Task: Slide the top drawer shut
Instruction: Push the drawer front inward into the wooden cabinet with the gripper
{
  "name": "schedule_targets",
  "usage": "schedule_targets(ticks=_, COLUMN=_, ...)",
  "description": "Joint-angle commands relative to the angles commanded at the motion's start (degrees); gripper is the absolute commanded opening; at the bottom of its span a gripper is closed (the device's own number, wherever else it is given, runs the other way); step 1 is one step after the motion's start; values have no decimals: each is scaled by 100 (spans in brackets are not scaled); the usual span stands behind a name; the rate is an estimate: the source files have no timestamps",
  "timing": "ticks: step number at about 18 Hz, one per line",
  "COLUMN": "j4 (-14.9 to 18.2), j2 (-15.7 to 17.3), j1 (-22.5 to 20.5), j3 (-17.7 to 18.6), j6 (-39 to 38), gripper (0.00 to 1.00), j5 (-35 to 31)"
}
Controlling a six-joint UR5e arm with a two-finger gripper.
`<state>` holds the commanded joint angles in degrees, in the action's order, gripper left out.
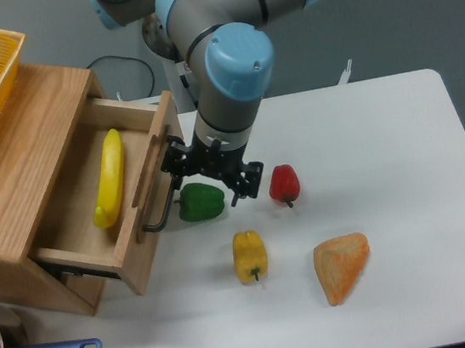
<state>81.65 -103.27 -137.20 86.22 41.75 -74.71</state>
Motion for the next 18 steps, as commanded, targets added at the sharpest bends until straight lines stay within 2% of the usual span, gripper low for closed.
schedule_targets(ticks=18, j4=0, j2=9, j1=439, j3=-9, j6=-272, gripper=100, j5=-9)
